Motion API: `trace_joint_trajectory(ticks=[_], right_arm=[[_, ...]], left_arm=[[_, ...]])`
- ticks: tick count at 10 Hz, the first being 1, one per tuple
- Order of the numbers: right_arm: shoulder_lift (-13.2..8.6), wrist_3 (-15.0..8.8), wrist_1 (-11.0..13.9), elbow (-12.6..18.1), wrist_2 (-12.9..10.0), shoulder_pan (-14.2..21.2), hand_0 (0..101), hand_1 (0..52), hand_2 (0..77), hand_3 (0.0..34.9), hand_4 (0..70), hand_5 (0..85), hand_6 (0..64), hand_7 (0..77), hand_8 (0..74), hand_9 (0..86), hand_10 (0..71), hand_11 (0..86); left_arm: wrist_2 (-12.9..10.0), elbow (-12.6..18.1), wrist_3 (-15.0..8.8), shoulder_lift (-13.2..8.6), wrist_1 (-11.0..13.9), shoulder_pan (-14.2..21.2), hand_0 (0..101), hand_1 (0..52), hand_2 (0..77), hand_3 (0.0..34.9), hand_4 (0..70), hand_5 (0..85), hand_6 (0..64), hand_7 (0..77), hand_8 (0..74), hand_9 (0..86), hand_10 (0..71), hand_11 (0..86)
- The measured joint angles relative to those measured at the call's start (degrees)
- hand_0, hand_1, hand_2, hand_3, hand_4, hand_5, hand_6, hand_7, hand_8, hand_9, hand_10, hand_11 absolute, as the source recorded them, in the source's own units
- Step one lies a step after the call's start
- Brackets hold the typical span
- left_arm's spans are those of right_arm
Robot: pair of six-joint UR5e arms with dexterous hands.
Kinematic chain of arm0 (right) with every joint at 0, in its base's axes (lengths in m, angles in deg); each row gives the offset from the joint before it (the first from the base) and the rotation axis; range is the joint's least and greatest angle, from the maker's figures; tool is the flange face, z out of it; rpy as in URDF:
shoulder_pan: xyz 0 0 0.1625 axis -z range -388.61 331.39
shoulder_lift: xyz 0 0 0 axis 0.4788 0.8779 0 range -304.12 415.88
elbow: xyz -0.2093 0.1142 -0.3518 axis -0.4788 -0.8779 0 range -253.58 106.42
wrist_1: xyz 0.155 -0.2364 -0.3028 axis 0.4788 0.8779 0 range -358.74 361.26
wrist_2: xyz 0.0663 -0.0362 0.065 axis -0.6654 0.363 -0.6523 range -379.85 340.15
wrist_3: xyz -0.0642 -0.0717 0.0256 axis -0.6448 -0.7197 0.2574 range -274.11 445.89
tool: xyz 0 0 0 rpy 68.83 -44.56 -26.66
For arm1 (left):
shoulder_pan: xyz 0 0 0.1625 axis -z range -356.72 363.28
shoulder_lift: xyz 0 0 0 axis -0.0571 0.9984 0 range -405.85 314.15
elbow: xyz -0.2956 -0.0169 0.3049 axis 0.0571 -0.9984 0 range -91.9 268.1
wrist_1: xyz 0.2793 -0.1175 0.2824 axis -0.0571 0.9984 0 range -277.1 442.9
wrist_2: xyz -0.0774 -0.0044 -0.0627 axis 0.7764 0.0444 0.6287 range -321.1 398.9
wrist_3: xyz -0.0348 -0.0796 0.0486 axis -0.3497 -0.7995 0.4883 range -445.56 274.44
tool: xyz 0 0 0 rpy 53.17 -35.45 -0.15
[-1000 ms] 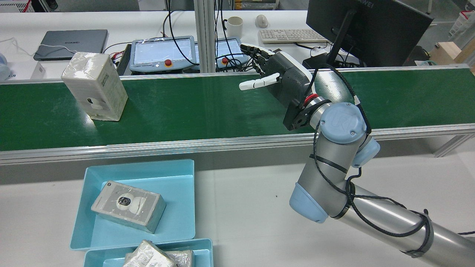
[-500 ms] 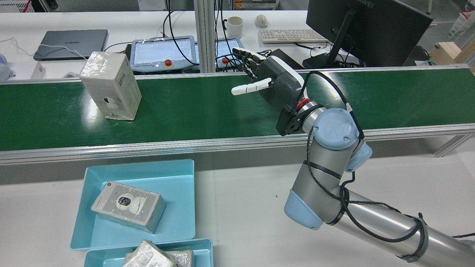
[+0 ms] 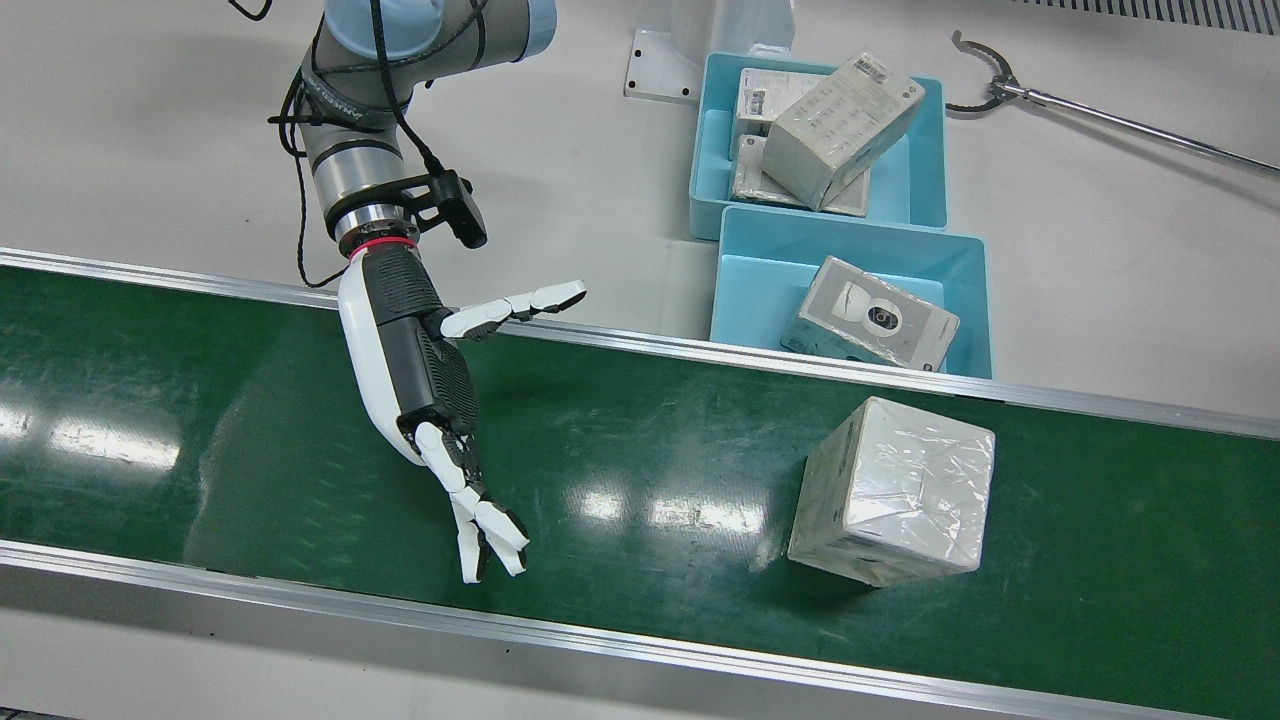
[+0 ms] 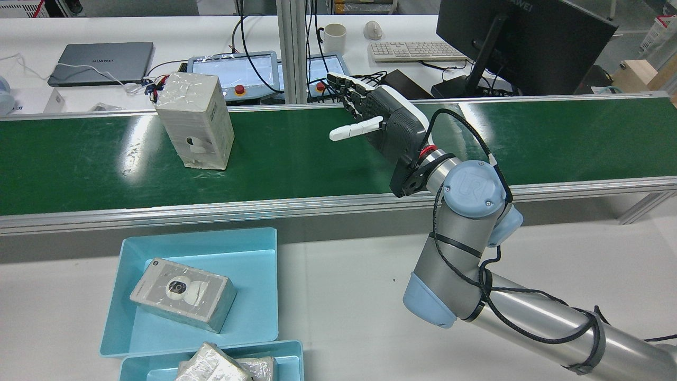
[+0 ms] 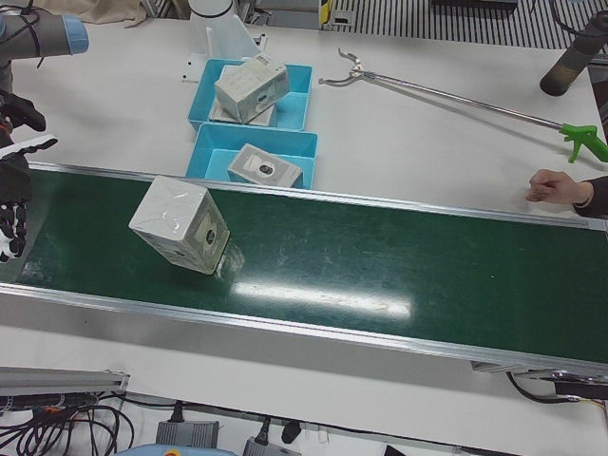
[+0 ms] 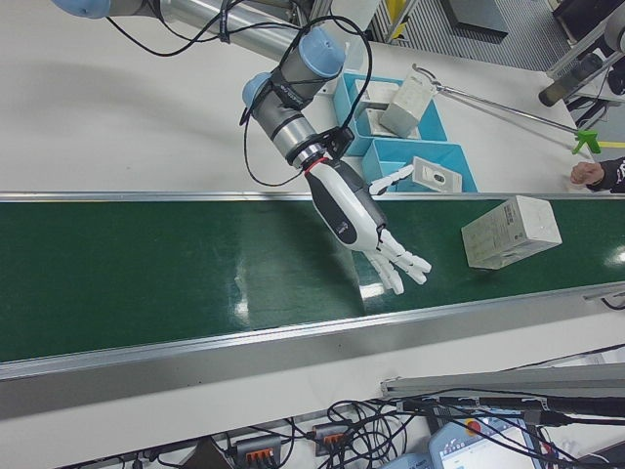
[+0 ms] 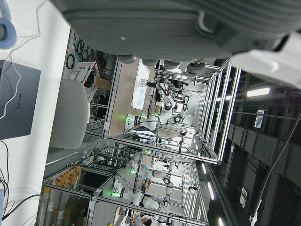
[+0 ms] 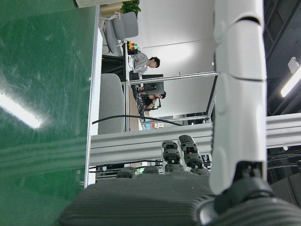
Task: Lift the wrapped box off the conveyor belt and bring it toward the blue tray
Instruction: 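Hold the right hand in the path of the approaching white wrapped box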
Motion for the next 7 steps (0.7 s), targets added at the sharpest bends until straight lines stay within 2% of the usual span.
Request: trace_joint_trajectory(ticks=[6, 7], right_arm=[[0.11, 0.71, -0.64, -1.27, -0.06, -0.13, 49, 15.8, 4.9, 0.4, 7.1, 12.0, 1.6, 1.1, 0.0, 1.1, 0.0, 1.1], [0.14, 0.82, -1.15, -1.47, -0.06, -0.18, 49, 15.3, 4.9, 0.3, 3.8, 12.0, 1.6, 1.1, 0.0, 1.1, 0.0, 1.1]], left_arm=[[0.0, 0.0, 0.0, 0.0, 0.0, 0.0, 0, 0.0, 0.5, 0.0, 0.0, 1.1, 0.5, 0.5, 0.5, 0.5, 0.5, 0.5], [0.0, 0.0, 0.0, 0.0, 0.0, 0.0, 0, 0.0, 0.5, 0.0, 0.0, 1.1, 0.5, 0.5, 0.5, 0.5, 0.5, 0.5]])
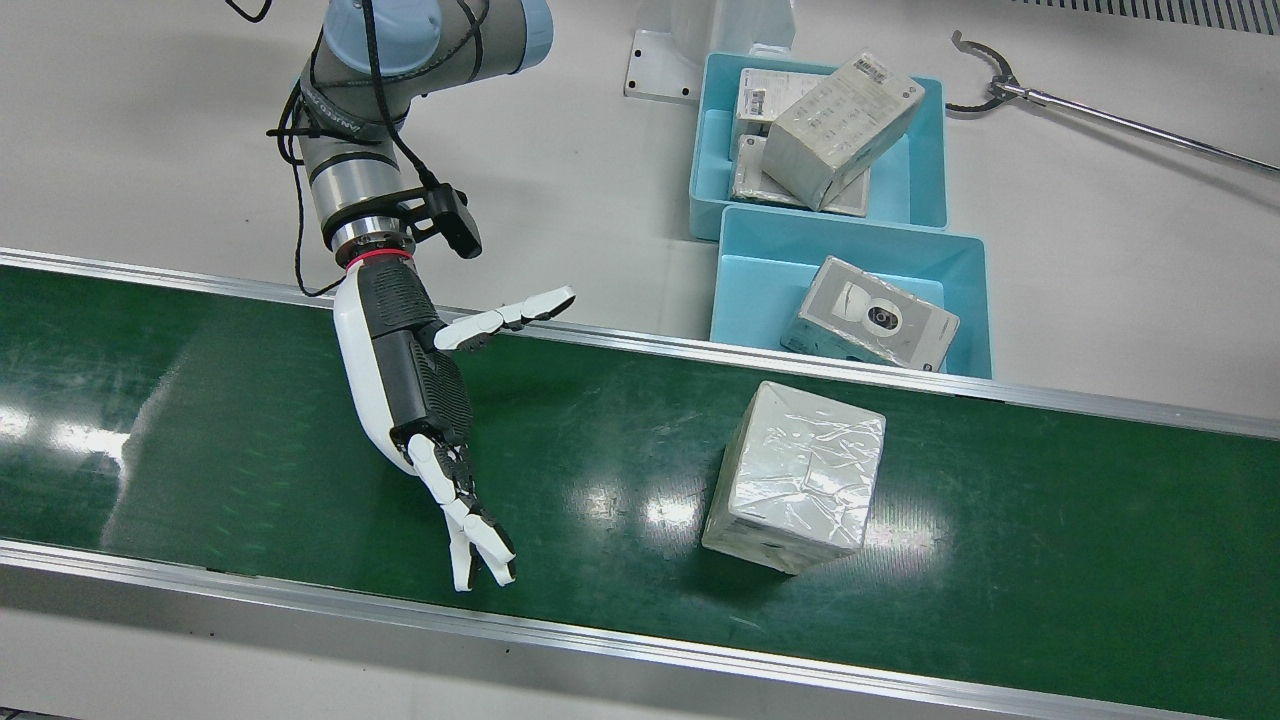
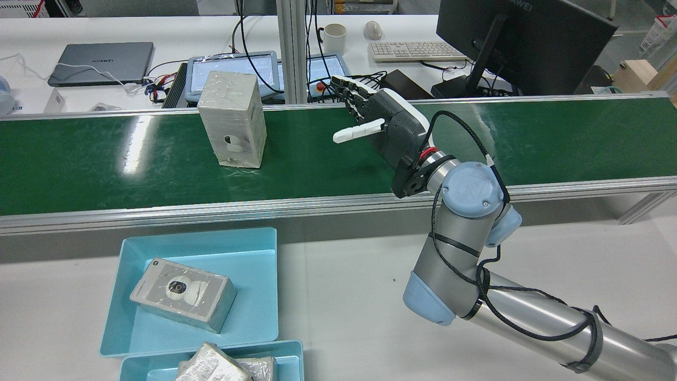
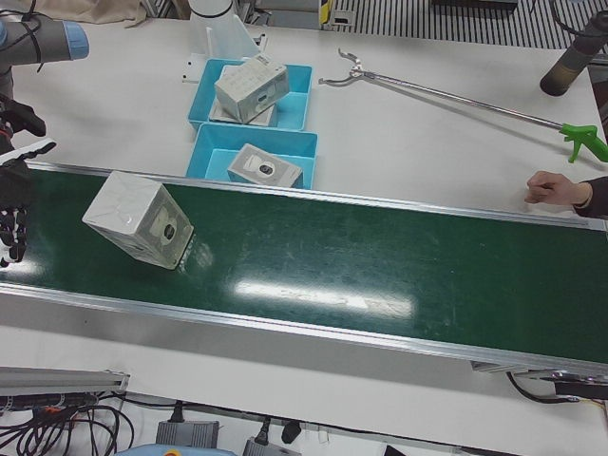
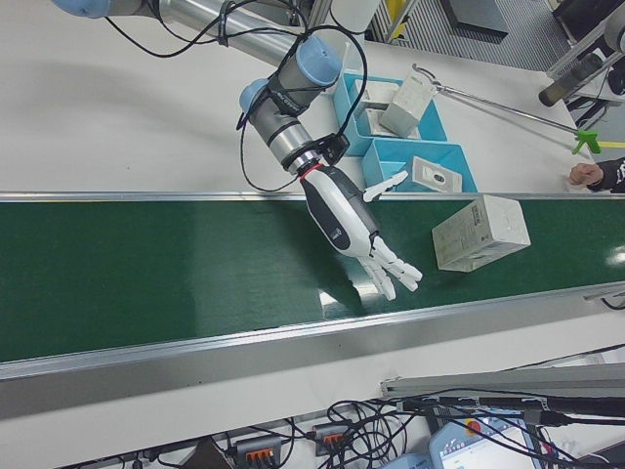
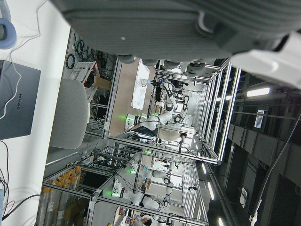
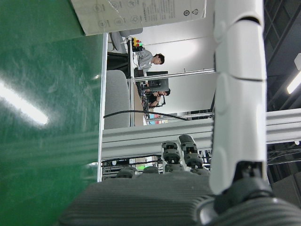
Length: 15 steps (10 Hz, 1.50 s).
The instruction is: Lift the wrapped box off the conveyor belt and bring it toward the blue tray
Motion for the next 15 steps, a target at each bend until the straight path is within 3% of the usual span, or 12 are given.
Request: trace_joint_trajectory(ticks=[9, 13, 14, 15], right_arm=[[0.06, -0.37, -2.07, -0.63, 0.17, -0.07, 49, 15.3, 4.9, 0.5, 6.5, 11.5, 1.6, 1.6, 0.0, 1.1, 0.0, 1.1], [0.01, -0.51, -2.1, -1.11, 0.16, 0.01, 51, 22.9, 17.5, 0.6, 7.1, 12.5, 2.7, 2.7, 0.0, 1.1, 0.0, 1.1], [-0.02, -0.55, -2.09, -1.33, 0.15, 0.01, 53, 22.4, 20.2, 0.6, 7.6, 13.1, 2.7, 2.7, 0.0, 1.1, 0.0, 1.1], [-0.03, -0.55, -2.09, -1.63, 0.15, 0.01, 52, 20.7, 16.9, 0.0, 7.6, 13.1, 2.2, 2.7, 0.0, 1.1, 0.0, 1.1]], left_arm=[[0.0, 0.0, 0.0, 0.0, 0.0, 0.0, 0, 0.0, 1.1, 0.0, 0.0, 1.1, 0.5, 0.5, 0.5, 0.5, 0.5, 0.5], [0.0, 0.0, 0.0, 0.0, 0.0, 0.0, 0, 0.0, 1.1, 0.0, 0.0, 1.1, 0.5, 0.5, 0.5, 0.5, 0.5, 0.5], [0.0, 0.0, 0.0, 0.0, 0.0, 0.0, 0, 0.0, 0.5, 0.0, 0.0, 1.1, 0.5, 0.5, 0.5, 0.5, 0.5, 0.5], [0.0, 0.0, 0.0, 0.0, 0.0, 0.0, 0, 0.0, 1.1, 0.0, 0.0, 1.1, 0.5, 0.5, 0.5, 0.5, 0.5, 0.5]])
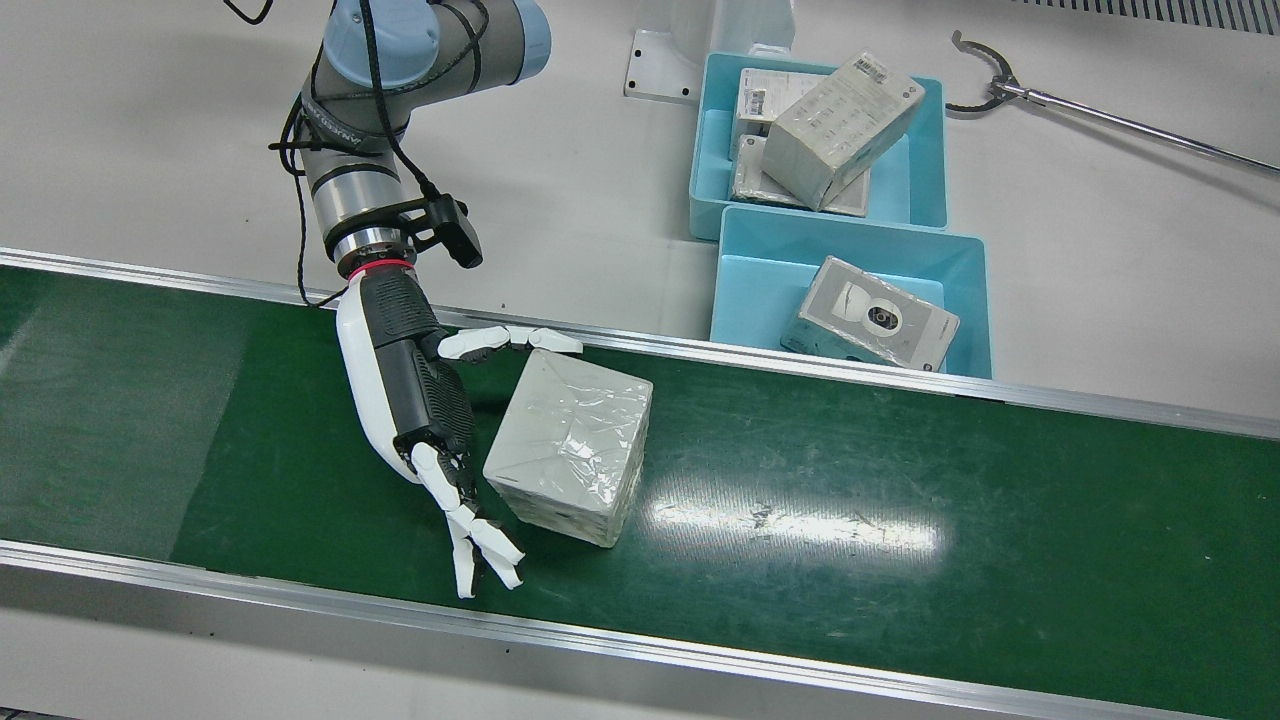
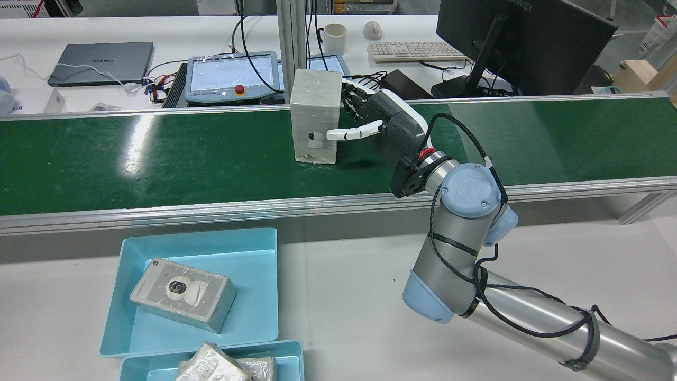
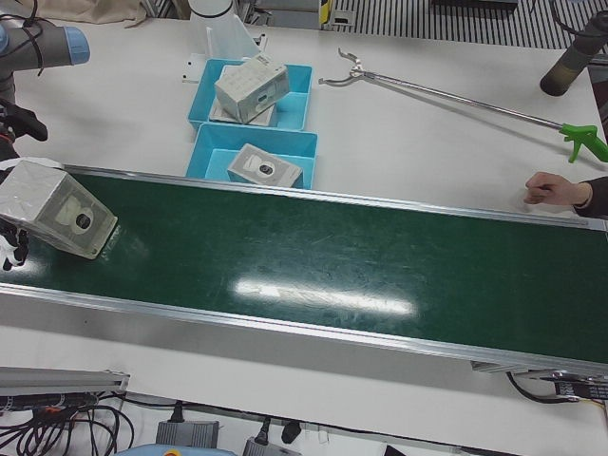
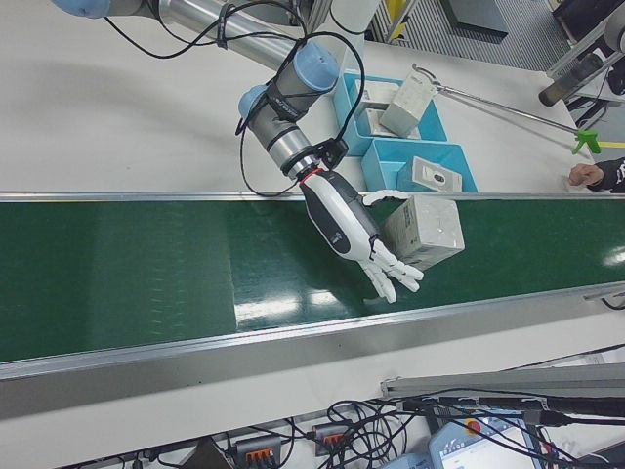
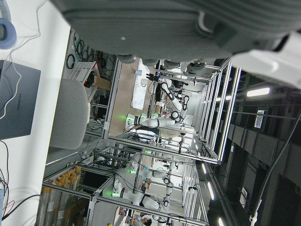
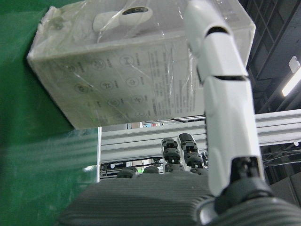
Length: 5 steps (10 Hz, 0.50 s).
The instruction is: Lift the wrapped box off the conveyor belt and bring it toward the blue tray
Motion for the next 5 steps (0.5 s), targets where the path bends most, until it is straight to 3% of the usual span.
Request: trace_joint_trajectory(ticks=[5], right_arm=[[-0.37, 0.01, 0.22, -0.96, -0.36, -0.28, 52, 20.7, 14.7, 0.0, 7.6, 13.6, 2.2, 2.7, 0.0, 1.1, 0.0, 1.1]], left_arm=[[0.0, 0.0, 0.0, 0.0, 0.0, 0.0, 0, 0.0, 0.5, 0.0, 0.0, 1.1, 0.5, 0.5, 0.5, 0.5, 0.5, 0.5]])
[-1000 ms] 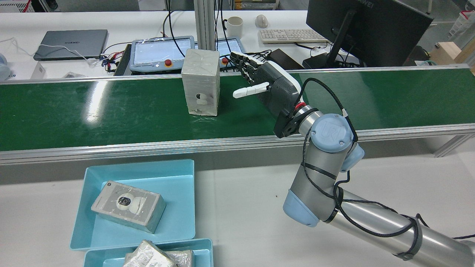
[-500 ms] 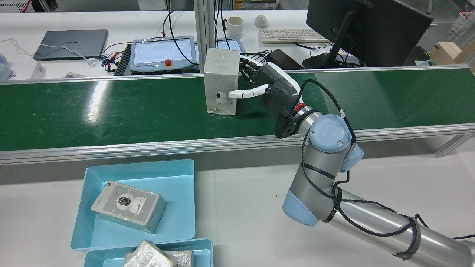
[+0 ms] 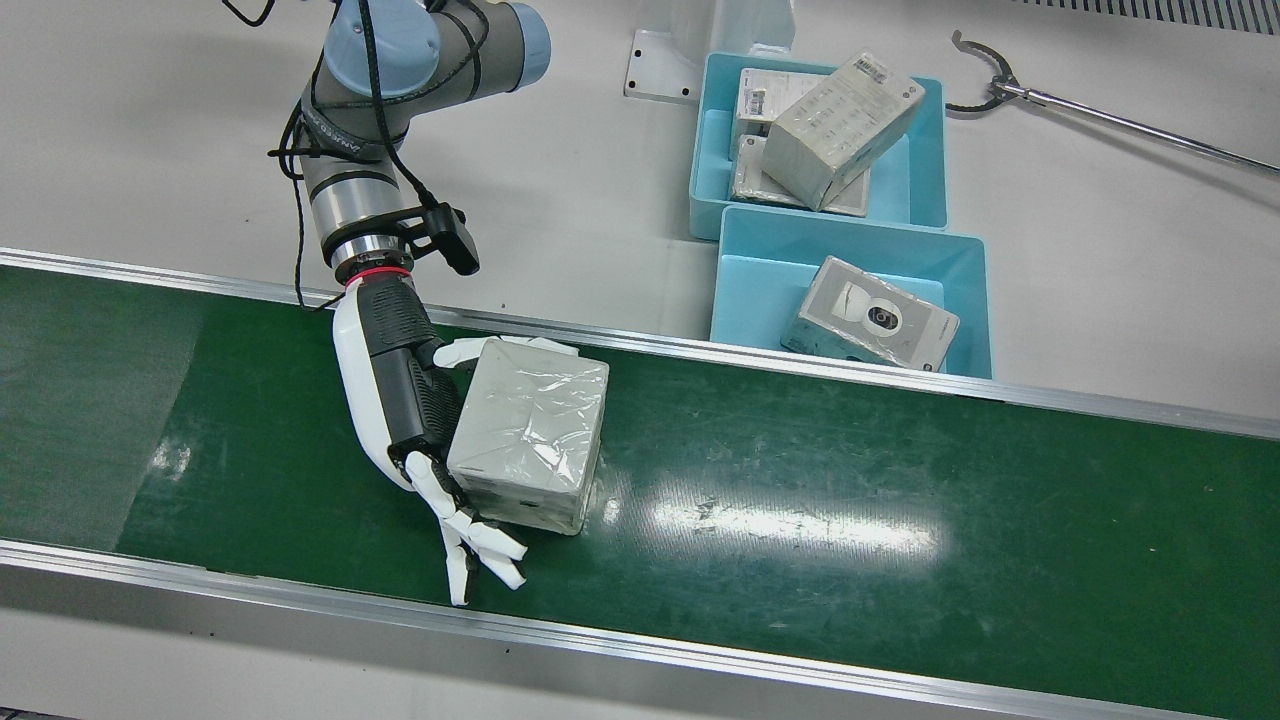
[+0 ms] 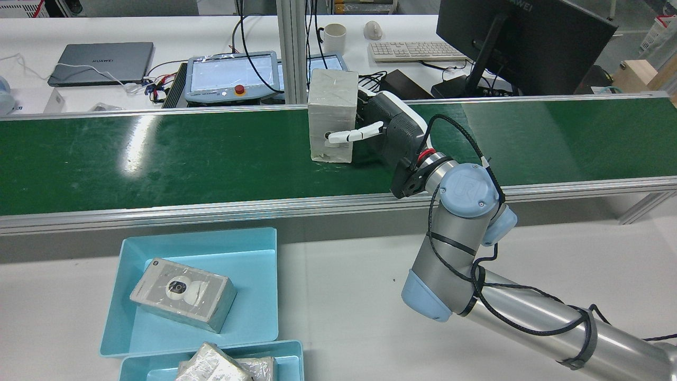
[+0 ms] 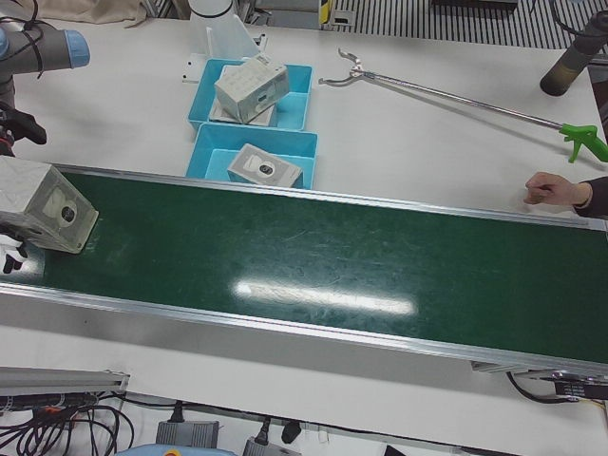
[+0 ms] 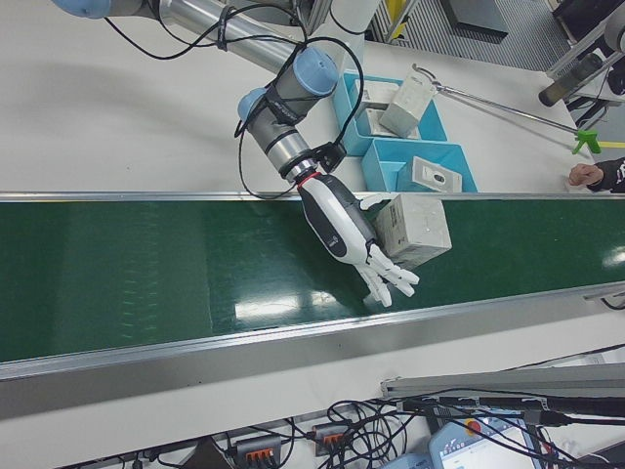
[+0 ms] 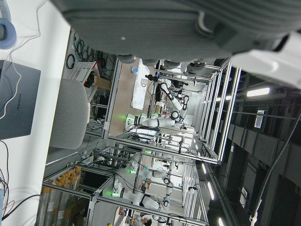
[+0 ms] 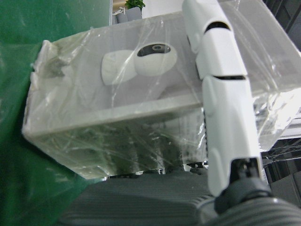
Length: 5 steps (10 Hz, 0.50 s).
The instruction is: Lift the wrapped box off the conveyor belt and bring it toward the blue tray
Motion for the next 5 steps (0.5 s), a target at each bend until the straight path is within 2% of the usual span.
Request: trace_joint_trajectory(ticks=[1, 2, 3, 4, 5], right_arm=[[-0.1, 0.02, 0.53, 0.04, -0.15, -0.22, 52, 22.9, 20.2, 0.0, 10.9, 21.3, 6.0, 8.7, 1.6, 1.1, 0.0, 1.1], [-0.52, 0.02, 1.72, 0.12, -0.17, -0.47, 53, 21.3, 21.8, 0.0, 17.5, 28.9, 12.0, 15.3, 10.9, 1.1, 6.5, 1.1], [-1.39, 0.01, 3.45, 0.23, -0.05, -0.64, 51, 8.7, 19.1, 0.0, 24.0, 36.0, 20.2, 24.5, 21.3, 1.6, 14.7, 3.3], [-2.33, -0.02, 4.9, 0.33, 0.12, -0.68, 46, 2.7, 7.1, 0.0, 25.6, 43.1, 27.8, 32.7, 30.5, 8.7, 25.1, 14.2], [-3.24, -0.02, 5.8, 0.66, 0.27, -0.68, 46, 2.7, 7.1, 0.0, 25.6, 43.1, 27.8, 32.7, 30.5, 8.7, 25.1, 14.2]], left_arm=[[0.0, 0.0, 0.0, 0.0, 0.0, 0.0, 0, 0.0, 1.1, 0.0, 0.0, 1.1, 0.5, 0.5, 0.5, 0.5, 0.5, 0.5], [0.0, 0.0, 0.0, 0.0, 0.0, 0.0, 0, 0.0, 1.1, 0.0, 0.0, 1.1, 0.5, 0.5, 0.5, 0.5, 0.5, 0.5], [0.0, 0.0, 0.0, 0.0, 0.0, 0.0, 0, 0.0, 1.1, 0.0, 0.0, 1.1, 0.5, 0.5, 0.5, 0.5, 0.5, 0.5], [0.0, 0.0, 0.0, 0.0, 0.0, 0.0, 0, 0.0, 1.1, 0.0, 0.0, 1.1, 0.5, 0.5, 0.5, 0.5, 0.5, 0.5], [0.0, 0.0, 0.0, 0.0, 0.0, 0.0, 0, 0.0, 0.5, 0.0, 0.0, 1.1, 0.5, 0.5, 0.5, 0.5, 0.5, 0.5]])
